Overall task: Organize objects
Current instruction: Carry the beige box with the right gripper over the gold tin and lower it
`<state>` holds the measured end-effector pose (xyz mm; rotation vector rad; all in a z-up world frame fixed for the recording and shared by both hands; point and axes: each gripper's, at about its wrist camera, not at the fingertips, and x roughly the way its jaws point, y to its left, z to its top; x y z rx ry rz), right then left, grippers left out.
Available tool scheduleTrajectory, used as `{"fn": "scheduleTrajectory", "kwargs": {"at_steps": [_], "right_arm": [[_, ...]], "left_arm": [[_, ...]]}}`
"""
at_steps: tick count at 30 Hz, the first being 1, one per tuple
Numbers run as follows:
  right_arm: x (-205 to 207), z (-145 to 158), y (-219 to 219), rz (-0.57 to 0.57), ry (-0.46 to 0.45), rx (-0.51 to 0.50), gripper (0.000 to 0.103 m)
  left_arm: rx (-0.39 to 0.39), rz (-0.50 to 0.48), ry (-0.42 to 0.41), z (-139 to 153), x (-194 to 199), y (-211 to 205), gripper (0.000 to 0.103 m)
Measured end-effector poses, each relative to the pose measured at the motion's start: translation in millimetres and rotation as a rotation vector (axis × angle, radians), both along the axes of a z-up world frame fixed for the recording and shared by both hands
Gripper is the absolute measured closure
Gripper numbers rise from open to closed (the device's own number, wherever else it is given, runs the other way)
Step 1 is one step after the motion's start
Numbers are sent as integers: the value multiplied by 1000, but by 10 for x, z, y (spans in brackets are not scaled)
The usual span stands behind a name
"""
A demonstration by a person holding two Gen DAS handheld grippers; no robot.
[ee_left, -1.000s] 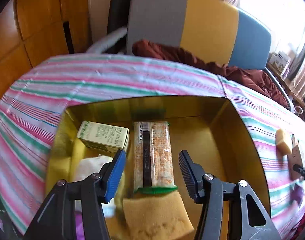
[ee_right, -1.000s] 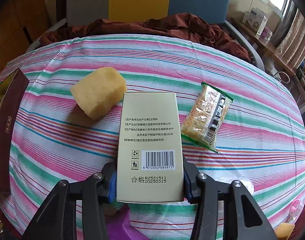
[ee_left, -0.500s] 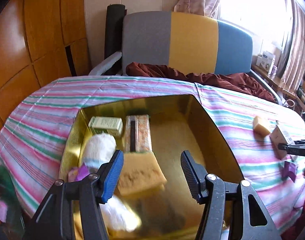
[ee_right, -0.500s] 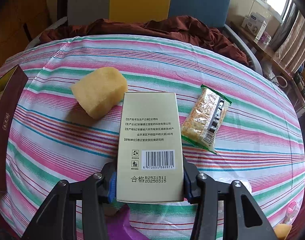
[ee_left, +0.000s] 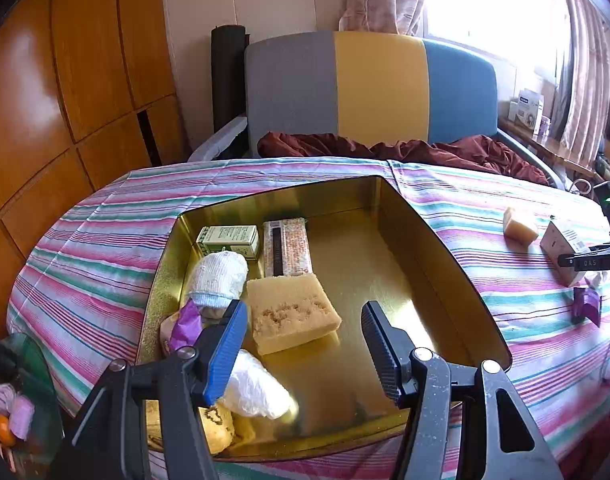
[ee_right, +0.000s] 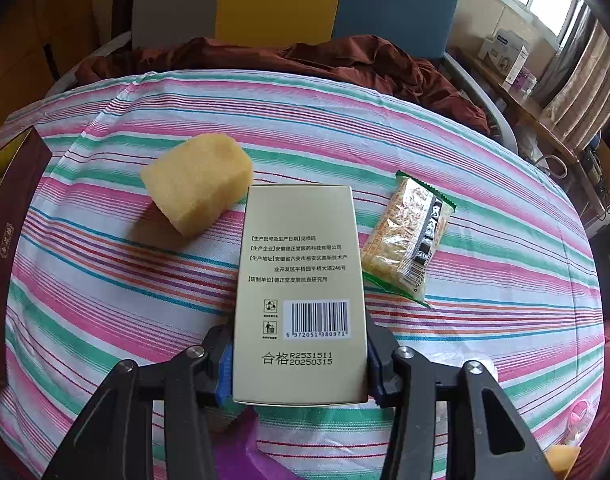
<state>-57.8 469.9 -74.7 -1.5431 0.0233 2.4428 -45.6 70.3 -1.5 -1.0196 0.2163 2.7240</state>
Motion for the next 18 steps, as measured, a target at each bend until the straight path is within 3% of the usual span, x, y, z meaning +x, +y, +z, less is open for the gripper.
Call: {"fn": "scheduleTrajectory", "kwargs": {"at_steps": [7, 13, 18], "right_arm": [[26, 81, -7, -29, 7, 8, 54], [76, 387, -33, -67, 81, -15, 54], [63, 652, -298, -30, 134, -23, 54]], "left_arm": [[16, 6, 2, 16, 18, -116, 43], [28, 19, -1, 19, 6, -230, 43], [38, 30, -9, -8, 8, -311, 43]]}}
